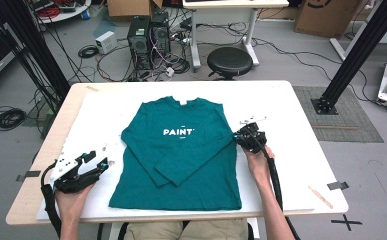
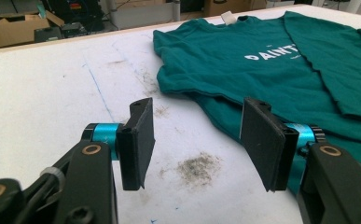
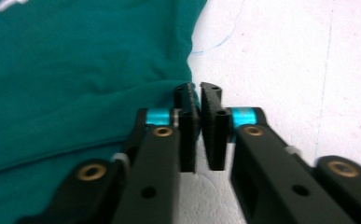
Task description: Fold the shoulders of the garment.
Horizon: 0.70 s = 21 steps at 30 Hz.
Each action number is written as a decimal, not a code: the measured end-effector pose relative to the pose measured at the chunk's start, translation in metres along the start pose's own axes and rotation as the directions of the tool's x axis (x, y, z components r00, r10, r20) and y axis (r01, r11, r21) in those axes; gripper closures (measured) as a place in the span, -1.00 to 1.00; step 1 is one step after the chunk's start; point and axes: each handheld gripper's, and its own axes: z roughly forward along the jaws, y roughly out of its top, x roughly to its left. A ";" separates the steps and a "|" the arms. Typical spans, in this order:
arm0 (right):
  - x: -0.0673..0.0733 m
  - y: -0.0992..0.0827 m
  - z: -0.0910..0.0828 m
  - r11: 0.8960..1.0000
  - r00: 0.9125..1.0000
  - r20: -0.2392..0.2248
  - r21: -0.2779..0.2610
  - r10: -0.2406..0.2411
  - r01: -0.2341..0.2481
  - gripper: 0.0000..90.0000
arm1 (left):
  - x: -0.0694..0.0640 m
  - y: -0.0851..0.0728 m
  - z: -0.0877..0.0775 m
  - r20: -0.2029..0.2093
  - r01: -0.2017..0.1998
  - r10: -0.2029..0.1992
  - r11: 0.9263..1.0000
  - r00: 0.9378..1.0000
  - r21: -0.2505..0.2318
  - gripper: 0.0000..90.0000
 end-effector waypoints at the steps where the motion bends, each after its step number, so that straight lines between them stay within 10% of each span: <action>1: 0.001 0.001 -0.001 1.000 0.999 0.038 -0.017 0.006 -0.005 0.57 | 0.000 0.000 0.000 0.000 0.000 0.000 1.000 1.000 0.001 -0.01; 4: -0.004 0.007 -0.013 0.994 0.999 0.029 -0.102 0.031 -0.028 0.48 | 0.000 0.000 0.000 0.001 -0.001 0.001 1.000 1.000 0.006 -0.01; 8: -0.005 0.026 -0.014 0.996 0.998 -0.059 -0.079 0.031 -0.036 0.31 | -0.001 0.000 0.001 -0.002 -0.005 0.005 1.000 1.000 0.008 -0.01; 17: -0.017 0.070 0.039 0.998 0.991 -0.115 -0.014 0.061 -0.063 0.27 | 0.000 0.000 0.001 0.002 -0.005 0.004 1.000 1.000 0.008 0.00; 21: -0.027 0.084 0.059 0.996 0.994 -0.073 -0.034 0.079 -0.082 0.34 | -0.001 0.000 0.000 0.000 -0.007 0.007 1.000 1.000 0.007 0.00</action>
